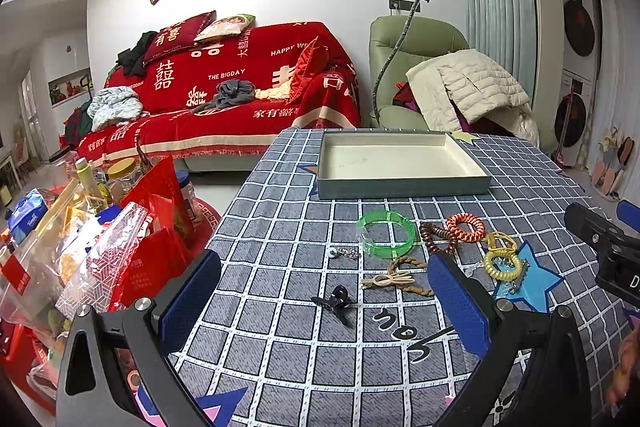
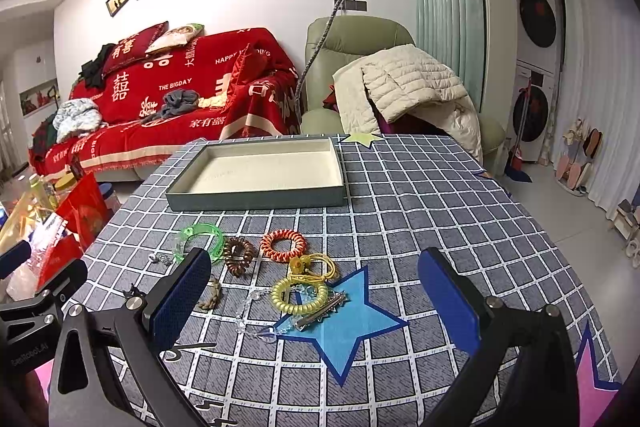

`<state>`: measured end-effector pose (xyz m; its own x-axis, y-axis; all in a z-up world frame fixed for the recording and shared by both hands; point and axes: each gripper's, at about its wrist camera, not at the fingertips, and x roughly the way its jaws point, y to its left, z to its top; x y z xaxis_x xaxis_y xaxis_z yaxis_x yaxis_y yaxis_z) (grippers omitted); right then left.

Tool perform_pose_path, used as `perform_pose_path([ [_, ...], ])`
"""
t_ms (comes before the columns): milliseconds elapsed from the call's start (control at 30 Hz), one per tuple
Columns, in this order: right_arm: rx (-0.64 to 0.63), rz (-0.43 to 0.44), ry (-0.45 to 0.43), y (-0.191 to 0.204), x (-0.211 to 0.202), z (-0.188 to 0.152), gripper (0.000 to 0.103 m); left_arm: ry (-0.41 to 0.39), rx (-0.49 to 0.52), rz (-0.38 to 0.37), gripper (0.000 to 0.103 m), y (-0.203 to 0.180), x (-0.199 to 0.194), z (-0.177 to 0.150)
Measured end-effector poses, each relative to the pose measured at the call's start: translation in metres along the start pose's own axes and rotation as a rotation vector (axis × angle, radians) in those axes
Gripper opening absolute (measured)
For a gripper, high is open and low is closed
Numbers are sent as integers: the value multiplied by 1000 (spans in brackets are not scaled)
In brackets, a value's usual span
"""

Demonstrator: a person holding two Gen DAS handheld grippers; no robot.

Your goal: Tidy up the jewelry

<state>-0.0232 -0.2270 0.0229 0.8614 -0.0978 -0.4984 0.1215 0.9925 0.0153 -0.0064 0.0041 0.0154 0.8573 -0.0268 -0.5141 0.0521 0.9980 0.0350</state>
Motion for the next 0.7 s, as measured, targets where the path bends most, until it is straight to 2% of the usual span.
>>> perform_pose_path([
  [700,7,3,-7,1,-2,2,103,-13,-6,-2,103,-1,-6,4],
])
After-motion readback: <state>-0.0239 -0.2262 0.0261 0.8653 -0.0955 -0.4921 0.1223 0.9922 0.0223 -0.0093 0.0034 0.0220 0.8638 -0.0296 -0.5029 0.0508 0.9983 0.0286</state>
